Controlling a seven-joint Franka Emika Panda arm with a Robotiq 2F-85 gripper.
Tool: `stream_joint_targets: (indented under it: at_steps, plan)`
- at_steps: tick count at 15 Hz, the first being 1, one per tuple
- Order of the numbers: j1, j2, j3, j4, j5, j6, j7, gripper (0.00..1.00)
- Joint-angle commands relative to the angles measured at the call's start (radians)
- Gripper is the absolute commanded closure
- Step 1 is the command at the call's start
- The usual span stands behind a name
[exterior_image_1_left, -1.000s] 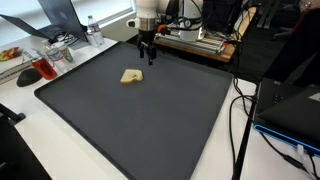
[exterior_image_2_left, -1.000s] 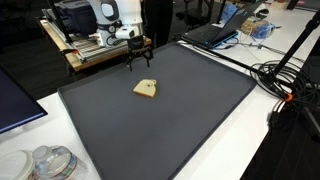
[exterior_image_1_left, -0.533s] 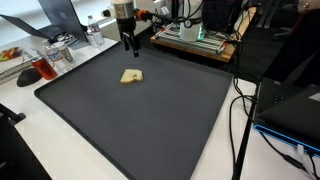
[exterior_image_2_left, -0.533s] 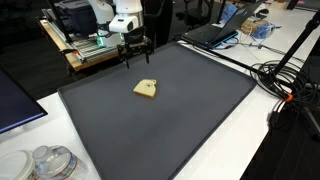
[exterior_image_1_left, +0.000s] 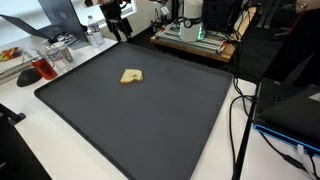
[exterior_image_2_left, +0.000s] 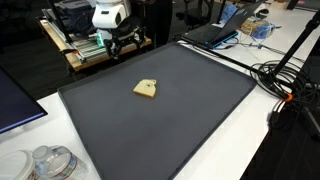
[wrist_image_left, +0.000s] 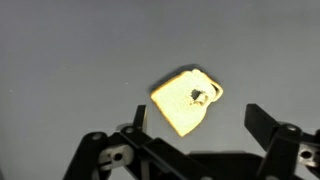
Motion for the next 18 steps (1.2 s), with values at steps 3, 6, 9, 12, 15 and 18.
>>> stream_joint_targets:
  at_steps: [3, 6, 9, 12, 15, 18]
  plan:
    - [0.097, 0.041, -0.077, 0.000, 0.118, 0.020, -0.174, 0.00]
    - [0.100, 0.056, -0.074, -0.001, 0.138, 0.033, -0.209, 0.00]
    - [0.120, 0.073, -0.083, 0.003, 0.075, 0.053, -0.229, 0.00]
    - [0.138, 0.069, -0.099, -0.018, -0.047, 0.073, -0.294, 0.00]
    - [0.142, 0.050, -0.094, -0.063, -0.080, 0.099, -0.419, 0.00]
    - [0.143, 0.048, -0.091, -0.102, -0.089, 0.191, -0.553, 0.00]
